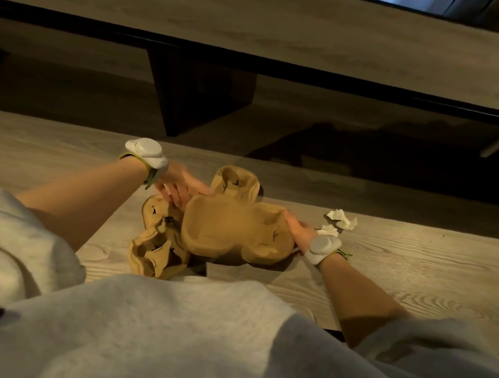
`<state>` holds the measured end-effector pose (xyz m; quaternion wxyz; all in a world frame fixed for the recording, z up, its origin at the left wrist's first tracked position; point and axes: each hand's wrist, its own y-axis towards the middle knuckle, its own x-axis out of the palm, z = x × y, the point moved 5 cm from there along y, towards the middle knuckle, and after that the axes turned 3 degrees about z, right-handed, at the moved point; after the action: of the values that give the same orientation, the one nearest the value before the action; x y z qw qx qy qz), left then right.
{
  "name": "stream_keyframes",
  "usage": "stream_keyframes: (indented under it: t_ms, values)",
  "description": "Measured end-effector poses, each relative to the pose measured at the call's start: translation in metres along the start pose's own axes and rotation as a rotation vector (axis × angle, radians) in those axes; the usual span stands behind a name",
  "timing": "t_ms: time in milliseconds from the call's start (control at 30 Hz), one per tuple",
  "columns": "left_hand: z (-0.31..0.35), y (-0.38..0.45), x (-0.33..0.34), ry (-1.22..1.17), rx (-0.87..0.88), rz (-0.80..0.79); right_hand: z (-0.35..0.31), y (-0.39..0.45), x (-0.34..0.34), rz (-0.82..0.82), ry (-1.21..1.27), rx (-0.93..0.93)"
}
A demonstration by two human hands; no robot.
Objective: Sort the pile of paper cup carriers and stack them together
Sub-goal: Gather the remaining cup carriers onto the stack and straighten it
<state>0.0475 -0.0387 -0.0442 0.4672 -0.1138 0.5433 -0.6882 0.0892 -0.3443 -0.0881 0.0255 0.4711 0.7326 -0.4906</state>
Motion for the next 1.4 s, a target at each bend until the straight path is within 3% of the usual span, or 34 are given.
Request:
stream_keyframes:
  t_ms: [100,167,233,433,567,733,900,1100,1200,1400]
  values:
    - [0.017,0.009,-0.009,-0.171,0.011,0.196,0.006,0.021,0.005,-0.005,0.137,0.102]
    - [0.022,0.026,-0.014,-0.146,0.044,0.394,0.005,0.034,0.008,-0.013,0.159,0.104]
    - [0.025,0.043,-0.011,-0.090,0.048,0.472,-0.013,0.007,0.004,0.002,0.151,0.093]
    - [0.044,0.048,0.008,0.034,0.089,0.424,-0.017,-0.002,0.003,0.019,0.175,0.110]
    - [0.046,0.048,-0.002,-0.121,0.090,0.465,-0.016,0.005,-0.005,0.069,0.260,0.081]
    - [0.062,0.035,-0.022,-0.332,0.173,0.528,-0.046,0.006,-0.025,0.148,0.283,-0.115]
    - [0.075,0.020,-0.017,-0.329,0.274,0.427,-0.086,0.003,-0.036,0.149,0.332,-0.248]
    - [0.089,0.001,0.009,-0.265,0.351,0.311,-0.107,-0.013,-0.032,0.144,0.242,-0.403]
    - [0.097,-0.002,0.017,-0.236,0.373,0.300,-0.106,-0.017,-0.035,0.171,0.078,-0.462]
    - [0.110,-0.007,0.039,-0.062,0.411,0.290,-0.077,-0.027,-0.040,0.204,-0.163,-0.412]
